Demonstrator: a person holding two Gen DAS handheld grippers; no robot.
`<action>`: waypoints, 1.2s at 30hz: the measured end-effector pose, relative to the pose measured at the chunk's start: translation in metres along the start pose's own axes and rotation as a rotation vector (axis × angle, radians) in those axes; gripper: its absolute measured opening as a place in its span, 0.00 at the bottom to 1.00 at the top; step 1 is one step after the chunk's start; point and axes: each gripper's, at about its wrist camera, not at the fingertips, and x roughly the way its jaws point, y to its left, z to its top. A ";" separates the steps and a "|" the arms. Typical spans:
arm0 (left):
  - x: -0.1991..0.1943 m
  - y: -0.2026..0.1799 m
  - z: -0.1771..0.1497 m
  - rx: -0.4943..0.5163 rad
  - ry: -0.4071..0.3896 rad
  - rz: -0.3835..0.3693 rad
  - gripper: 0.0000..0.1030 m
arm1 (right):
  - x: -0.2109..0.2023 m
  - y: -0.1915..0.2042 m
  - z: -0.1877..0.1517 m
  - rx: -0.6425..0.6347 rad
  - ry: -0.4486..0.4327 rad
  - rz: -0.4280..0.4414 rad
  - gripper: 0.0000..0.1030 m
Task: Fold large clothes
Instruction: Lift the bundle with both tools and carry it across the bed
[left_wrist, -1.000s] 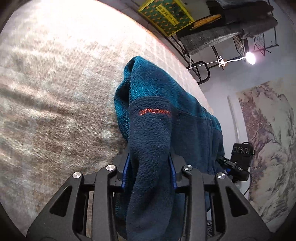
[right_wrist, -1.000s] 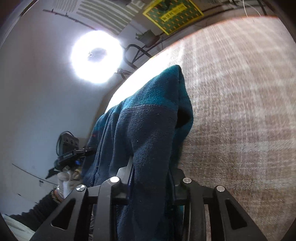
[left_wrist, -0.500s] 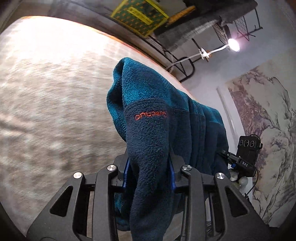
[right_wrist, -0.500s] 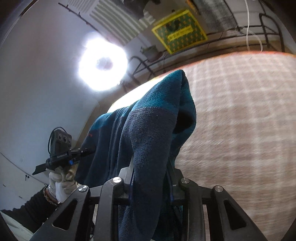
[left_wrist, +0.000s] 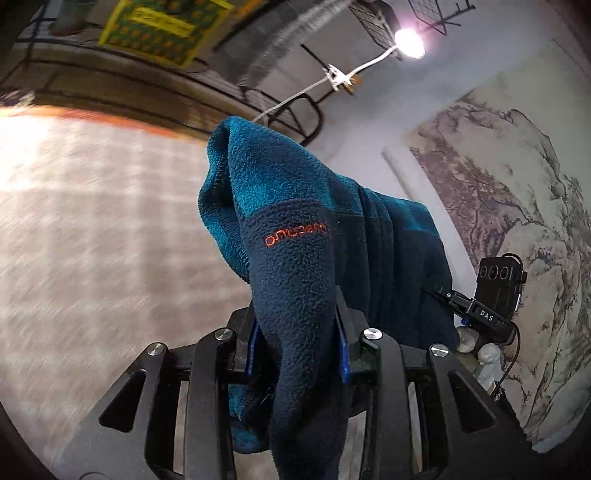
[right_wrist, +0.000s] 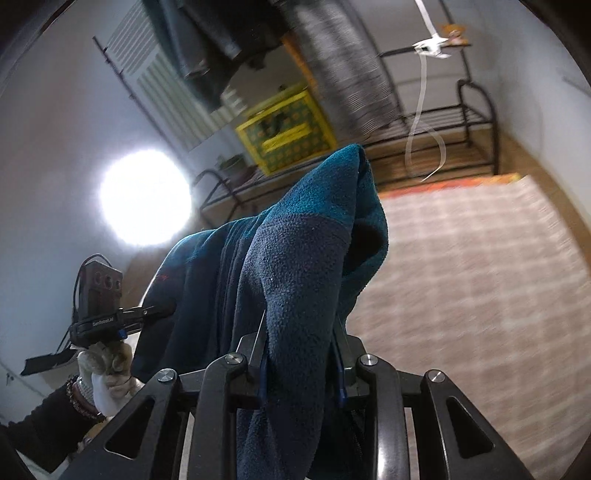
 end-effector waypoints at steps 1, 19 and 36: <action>0.015 -0.008 0.008 0.012 -0.001 -0.009 0.30 | -0.003 -0.010 0.008 0.002 -0.012 -0.018 0.25; 0.220 -0.077 0.083 0.095 -0.003 -0.065 0.30 | -0.012 -0.151 0.113 0.034 -0.199 -0.206 0.25; 0.292 -0.008 0.093 0.033 0.071 0.094 0.33 | 0.084 -0.259 0.114 0.063 -0.028 -0.539 0.32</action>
